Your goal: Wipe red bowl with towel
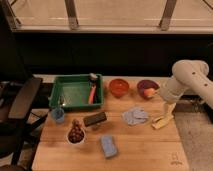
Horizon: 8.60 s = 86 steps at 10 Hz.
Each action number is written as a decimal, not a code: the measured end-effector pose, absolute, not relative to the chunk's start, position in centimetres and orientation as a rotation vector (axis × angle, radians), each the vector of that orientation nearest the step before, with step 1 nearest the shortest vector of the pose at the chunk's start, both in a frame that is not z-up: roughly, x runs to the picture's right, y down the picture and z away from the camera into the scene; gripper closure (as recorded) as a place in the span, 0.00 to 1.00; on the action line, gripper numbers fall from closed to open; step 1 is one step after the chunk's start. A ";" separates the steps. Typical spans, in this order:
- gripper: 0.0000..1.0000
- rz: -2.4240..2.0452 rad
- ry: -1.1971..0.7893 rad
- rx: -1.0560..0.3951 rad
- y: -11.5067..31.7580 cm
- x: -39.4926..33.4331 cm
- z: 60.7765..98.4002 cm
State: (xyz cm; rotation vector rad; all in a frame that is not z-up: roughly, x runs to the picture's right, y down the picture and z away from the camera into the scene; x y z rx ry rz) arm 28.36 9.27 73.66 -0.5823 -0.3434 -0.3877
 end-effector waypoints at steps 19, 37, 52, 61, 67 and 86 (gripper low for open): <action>0.26 -0.388 -0.343 -0.583 9.3 28.4 73.7; 0.28 -0.486 -0.383 -0.698 17.6 19.7 87.3; 1.00 -0.496 -0.415 -0.524 10.9 19.6 81.4; 1.00 -0.541 -0.532 -0.339 -1.4 13.1 75.6; 1.00 -0.535 -0.552 -0.256 -4.2 11.7 79.9; 1.00 -0.527 -0.470 -0.451 -0.1 8.9 94.4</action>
